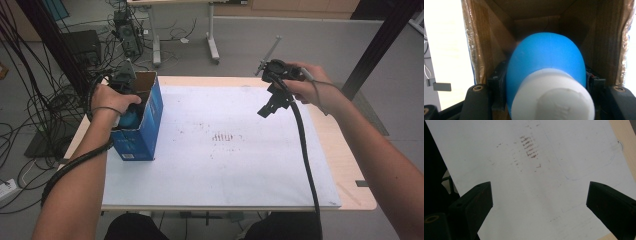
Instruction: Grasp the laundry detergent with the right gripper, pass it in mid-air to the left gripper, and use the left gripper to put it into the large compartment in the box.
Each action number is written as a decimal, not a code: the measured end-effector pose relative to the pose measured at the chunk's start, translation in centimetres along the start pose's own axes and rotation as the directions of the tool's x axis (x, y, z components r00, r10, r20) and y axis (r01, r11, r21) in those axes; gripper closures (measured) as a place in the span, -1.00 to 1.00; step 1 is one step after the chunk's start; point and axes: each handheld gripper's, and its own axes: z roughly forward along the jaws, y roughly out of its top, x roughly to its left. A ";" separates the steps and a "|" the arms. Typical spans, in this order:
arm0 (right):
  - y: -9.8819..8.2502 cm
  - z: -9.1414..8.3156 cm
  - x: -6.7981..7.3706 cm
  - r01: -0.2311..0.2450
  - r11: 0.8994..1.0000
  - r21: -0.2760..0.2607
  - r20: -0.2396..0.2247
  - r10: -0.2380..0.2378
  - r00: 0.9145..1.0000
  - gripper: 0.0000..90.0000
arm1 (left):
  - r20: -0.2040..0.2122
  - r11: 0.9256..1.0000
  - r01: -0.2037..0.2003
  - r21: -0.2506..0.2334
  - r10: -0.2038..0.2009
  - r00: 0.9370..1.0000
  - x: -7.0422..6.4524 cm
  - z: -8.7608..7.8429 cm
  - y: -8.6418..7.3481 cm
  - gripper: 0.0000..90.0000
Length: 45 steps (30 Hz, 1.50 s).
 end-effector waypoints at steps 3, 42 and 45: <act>0.0 0.1 0.0 0.002 1.000 0.000 -0.003 -0.002 1.000 -0.85 | -0.001 1.000 0.006 0.002 -0.006 1.000 0.1 0.0 0.0 -0.17; 0.0 0.2 -0.3 0.004 1.000 -0.003 -0.001 -0.004 1.000 -0.85 | -0.002 1.000 0.018 -0.001 -0.018 1.000 0.1 0.1 0.2 -0.17; 0.0 0.2 -0.3 0.004 1.000 -0.004 0.000 -0.004 1.000 -0.85 | -0.002 1.000 0.018 -0.002 -0.018 1.000 0.1 0.1 0.2 -0.17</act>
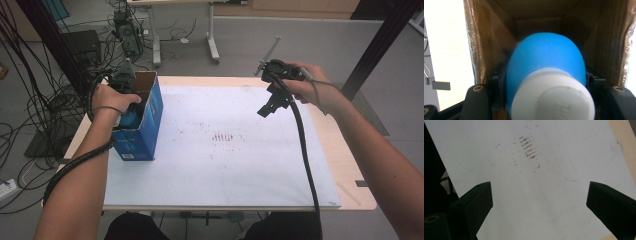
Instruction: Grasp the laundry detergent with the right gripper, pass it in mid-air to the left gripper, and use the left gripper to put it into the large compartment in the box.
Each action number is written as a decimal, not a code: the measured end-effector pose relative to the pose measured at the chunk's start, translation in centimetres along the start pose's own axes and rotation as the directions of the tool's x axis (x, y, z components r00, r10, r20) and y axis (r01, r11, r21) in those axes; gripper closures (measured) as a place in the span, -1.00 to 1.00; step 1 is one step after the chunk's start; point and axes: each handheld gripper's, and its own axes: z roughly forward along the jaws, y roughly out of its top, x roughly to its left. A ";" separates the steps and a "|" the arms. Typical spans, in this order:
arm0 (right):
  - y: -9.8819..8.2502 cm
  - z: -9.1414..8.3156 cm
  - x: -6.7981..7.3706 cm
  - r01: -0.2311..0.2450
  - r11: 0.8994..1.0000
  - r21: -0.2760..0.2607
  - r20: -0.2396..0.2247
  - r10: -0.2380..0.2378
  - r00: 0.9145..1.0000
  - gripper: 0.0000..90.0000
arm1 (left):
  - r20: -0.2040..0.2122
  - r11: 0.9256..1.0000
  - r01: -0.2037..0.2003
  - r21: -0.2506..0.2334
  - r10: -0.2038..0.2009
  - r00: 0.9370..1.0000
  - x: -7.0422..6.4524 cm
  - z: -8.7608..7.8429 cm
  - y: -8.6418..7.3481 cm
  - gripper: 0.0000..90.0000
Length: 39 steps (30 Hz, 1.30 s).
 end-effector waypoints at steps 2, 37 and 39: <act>0.0 0.0 0.0 0.002 1.000 0.003 0.001 -0.002 1.000 -0.85 | 0.000 1.000 0.000 0.002 0.000 1.000 0.0 0.0 0.0 -0.17; 0.3 0.3 0.2 0.014 1.000 0.008 0.003 -0.014 1.000 -0.85 | 0.018 1.000 0.020 0.001 -0.020 1.000 0.3 0.0 -0.1 -0.18; 0.3 0.4 0.3 0.016 1.000 0.007 0.004 -0.016 1.000 -0.85 | 0.018 1.000 0.021 0.000 -0.021 1.000 0.3 -0.1 -0.1 -0.18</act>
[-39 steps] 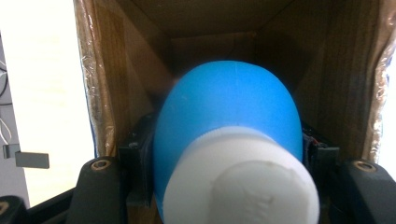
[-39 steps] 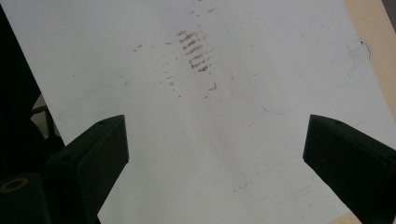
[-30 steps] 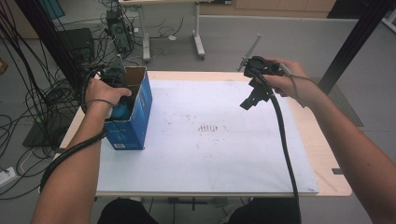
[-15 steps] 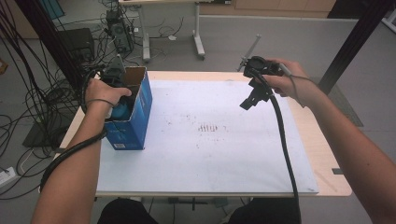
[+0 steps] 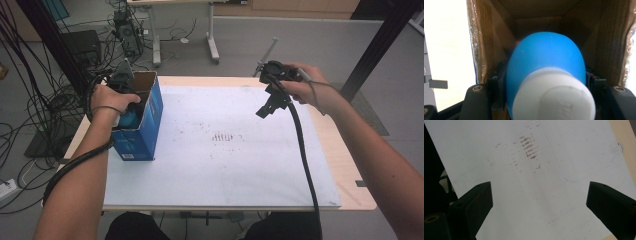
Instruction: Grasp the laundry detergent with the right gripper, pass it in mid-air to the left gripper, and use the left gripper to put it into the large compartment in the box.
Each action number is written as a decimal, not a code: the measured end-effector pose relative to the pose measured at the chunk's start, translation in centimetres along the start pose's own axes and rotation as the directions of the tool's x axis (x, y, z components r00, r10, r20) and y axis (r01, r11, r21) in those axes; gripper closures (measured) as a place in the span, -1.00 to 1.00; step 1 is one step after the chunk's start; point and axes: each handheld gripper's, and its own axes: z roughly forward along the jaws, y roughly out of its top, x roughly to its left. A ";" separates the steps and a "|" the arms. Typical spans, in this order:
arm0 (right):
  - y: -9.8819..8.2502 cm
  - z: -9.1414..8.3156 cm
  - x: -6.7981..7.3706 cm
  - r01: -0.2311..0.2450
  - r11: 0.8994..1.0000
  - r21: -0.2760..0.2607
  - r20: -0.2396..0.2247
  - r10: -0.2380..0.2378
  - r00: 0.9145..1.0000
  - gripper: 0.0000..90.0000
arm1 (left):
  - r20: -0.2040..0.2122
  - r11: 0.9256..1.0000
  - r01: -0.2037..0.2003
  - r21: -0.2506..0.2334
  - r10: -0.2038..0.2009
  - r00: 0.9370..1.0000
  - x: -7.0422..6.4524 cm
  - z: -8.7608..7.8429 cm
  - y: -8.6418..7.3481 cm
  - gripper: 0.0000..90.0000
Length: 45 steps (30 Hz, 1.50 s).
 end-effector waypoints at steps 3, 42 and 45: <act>0.0 0.0 0.0 -0.003 1.000 0.003 -0.003 0.003 1.000 -0.85 | 0.000 1.000 0.000 0.000 0.000 1.000 0.0 -0.1 0.0 -0.19; -0.2 -0.7 0.1 0.001 1.000 -0.019 0.009 -0.001 1.000 -0.85 | -0.007 0.999 -0.048 -0.022 0.047 0.999 -0.9 -4.7 -0.6 -0.43; -0.1 -0.7 0.1 -0.004 1.000 -0.017 0.009 0.004 1.000 -0.85 | -0.014 0.998 -0.065 -0.025 0.065 0.998 -1.0 -5.6 -0.6 -0.46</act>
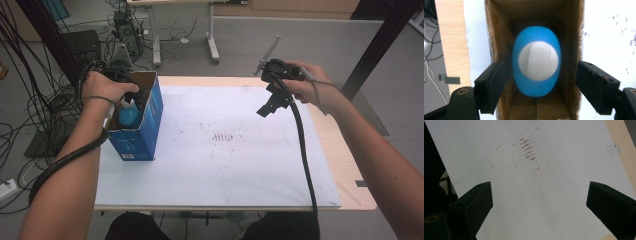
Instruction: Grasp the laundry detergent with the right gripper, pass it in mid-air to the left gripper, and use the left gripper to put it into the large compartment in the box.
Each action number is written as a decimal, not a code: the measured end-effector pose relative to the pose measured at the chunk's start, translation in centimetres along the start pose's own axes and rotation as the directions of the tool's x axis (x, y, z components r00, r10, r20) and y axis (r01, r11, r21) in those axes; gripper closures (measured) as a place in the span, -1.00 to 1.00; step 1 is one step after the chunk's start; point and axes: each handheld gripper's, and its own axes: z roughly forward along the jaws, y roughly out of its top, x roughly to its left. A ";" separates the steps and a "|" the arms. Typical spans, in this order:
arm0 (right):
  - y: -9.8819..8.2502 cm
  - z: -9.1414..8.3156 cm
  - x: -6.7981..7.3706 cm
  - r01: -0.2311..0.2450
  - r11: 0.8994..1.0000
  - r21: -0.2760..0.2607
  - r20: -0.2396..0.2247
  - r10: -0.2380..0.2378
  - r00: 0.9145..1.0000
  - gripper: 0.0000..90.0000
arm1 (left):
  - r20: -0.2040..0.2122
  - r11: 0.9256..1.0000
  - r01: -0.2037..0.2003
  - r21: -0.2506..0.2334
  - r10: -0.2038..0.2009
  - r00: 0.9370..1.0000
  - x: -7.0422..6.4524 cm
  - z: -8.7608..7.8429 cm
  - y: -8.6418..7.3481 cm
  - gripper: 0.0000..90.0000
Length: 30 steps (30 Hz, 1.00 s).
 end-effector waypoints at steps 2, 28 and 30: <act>0.0 0.0 0.0 0.000 1.000 0.004 0.000 0.000 1.000 -0.85 | 0.007 1.000 -0.009 0.000 0.009 1.000 -0.2 -0.5 0.0 -0.50; -0.1 -0.9 -0.1 -0.018 1.000 0.008 0.005 0.018 1.000 -0.85 | 0.074 0.980 -0.164 -0.111 0.172 0.982 -5.7 -6.1 0.2 -0.84; -0.1 -0.8 -0.2 -0.016 1.000 0.008 0.003 0.016 1.000 -0.85 | 0.094 0.976 -0.180 -0.125 0.192 0.977 -6.4 -6.1 0.2 -0.86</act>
